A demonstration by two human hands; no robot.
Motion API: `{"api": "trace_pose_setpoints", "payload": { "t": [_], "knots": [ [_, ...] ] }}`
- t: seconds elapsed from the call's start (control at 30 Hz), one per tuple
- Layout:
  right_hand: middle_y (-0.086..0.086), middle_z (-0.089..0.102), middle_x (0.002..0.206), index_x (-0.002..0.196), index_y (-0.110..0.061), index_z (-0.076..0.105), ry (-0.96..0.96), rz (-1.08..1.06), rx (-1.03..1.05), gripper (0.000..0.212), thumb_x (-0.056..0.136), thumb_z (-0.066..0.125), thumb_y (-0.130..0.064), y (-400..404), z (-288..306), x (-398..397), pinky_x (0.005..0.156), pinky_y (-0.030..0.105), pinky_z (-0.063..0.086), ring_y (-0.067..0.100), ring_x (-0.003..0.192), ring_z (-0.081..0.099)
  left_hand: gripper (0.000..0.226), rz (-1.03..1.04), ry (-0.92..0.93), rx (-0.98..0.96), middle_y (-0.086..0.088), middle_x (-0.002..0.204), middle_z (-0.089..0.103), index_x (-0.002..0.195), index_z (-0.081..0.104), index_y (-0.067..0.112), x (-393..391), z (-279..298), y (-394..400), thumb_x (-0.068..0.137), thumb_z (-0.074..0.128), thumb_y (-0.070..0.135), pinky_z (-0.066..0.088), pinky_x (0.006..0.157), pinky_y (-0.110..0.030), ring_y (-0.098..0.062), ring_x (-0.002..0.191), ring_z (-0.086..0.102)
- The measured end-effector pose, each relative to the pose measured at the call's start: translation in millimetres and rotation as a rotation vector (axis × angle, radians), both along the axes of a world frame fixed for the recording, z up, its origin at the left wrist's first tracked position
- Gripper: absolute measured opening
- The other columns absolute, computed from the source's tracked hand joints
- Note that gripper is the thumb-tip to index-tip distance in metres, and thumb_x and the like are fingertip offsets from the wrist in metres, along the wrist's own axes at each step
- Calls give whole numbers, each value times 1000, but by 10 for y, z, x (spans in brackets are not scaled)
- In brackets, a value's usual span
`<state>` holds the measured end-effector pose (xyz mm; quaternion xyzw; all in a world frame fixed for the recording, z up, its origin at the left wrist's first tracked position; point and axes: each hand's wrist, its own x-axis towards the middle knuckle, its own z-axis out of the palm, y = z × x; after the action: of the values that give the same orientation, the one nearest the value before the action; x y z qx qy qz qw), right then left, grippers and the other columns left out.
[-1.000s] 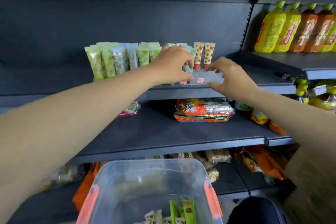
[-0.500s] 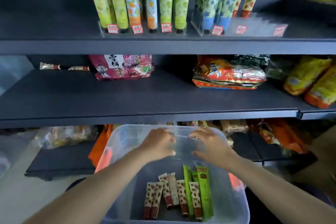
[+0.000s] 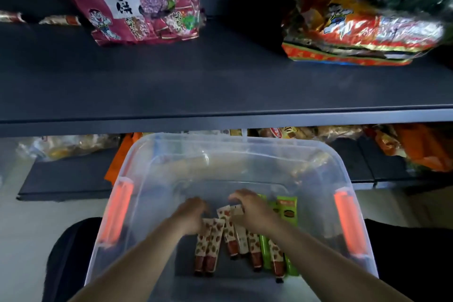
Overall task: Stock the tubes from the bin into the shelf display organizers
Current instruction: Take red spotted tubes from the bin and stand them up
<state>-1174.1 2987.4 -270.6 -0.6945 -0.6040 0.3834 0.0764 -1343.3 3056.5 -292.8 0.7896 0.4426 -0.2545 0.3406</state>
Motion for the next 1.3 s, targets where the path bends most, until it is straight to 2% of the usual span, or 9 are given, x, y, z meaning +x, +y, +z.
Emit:
{"api": "trace_pose_setpoints", "payload": {
  "t": [0.17, 0.27, 0.47, 0.7, 0.77, 0.87, 1.0, 1.13, 1.3],
  "knots": [
    [8, 55, 117, 111, -9, 60, 27, 120, -94, 37, 80, 69, -28, 92, -240, -294, 88, 31, 42, 22, 113, 52, 25, 49, -75, -47, -1, 99, 65, 92, 63, 18, -37, -142, 18, 71, 76, 16, 50, 76, -29, -18, 94, 62],
    [9, 54, 122, 117, -11, 60, 8, 174, -92, 41, 81, 68, -29, 115, -289, -398, 90, 30, 41, 23, 116, 50, 16, 39, -80, -57, -4, 88, 66, 80, 64, 15, -41, -180, 39, 69, 76, 16, 50, 70, -31, -18, 84, 65],
    [18, 49, 128, 121, -1, 55, -109, 246, -187, 46, 81, 67, -19, 144, -340, -500, 99, 32, 38, 31, 122, 44, 35, 89, -56, -123, -2, 102, 57, 84, 51, 22, -93, -162, 83, 66, 80, 14, 46, 73, -27, -18, 95, 58],
    [10, 53, 118, 111, -3, 60, -21, 142, -262, 43, 77, 75, -25, 111, -247, -441, 87, 29, 42, 24, 112, 50, 35, 179, -59, -173, 1, 97, 52, 90, 46, 21, -159, -76, 40, 72, 75, 11, 37, 62, -22, -14, 88, 50],
    [6, 54, 109, 106, -6, 61, 52, 88, -286, 32, 79, 72, -19, 64, -185, -404, 81, 27, 44, 19, 104, 53, 34, 199, -60, -191, 1, 97, 51, 91, 46, 19, -171, -21, 31, 74, 74, 11, 36, 57, -20, -14, 87, 50],
    [-2, 53, 90, 79, -16, 58, 96, 87, -267, 10, 81, 63, -8, -5, -63, -288, 69, 26, 41, 13, 88, 51, 34, 192, -74, -183, 0, 95, 52, 90, 48, 18, -163, 123, 29, 73, 77, 16, 35, 56, -20, -14, 85, 50],
    [-11, 48, 68, 65, -23, 47, 86, 34, -191, 31, 78, 69, -5, 59, 309, -22, 53, 18, 32, 6, 68, 47, 33, 141, -126, -116, -2, 90, 63, 98, 63, 12, -52, 485, 73, 71, 80, 21, 35, 57, -21, -14, 80, 55],
    [-2, 59, 95, 95, -16, 60, 30, 54, -99, 19, 81, 71, -13, 149, 1029, 275, 68, 17, 40, 14, 91, 56, 20, 48, -233, -16, 13, 65, 51, 83, 63, 18, 192, 1184, 235, 70, 79, 18, 32, 52, -19, -4, 60, 46],
    [-8, 59, 88, 87, -21, 63, -70, 78, 115, 18, 76, 76, -15, 186, 2065, 626, 69, 21, 41, 10, 83, 57, 25, -63, -351, 132, 12, 75, 60, 92, 67, 14, 549, 2215, 368, 70, 80, 17, 39, 59, -20, -10, 73, 56]
  ]
}}
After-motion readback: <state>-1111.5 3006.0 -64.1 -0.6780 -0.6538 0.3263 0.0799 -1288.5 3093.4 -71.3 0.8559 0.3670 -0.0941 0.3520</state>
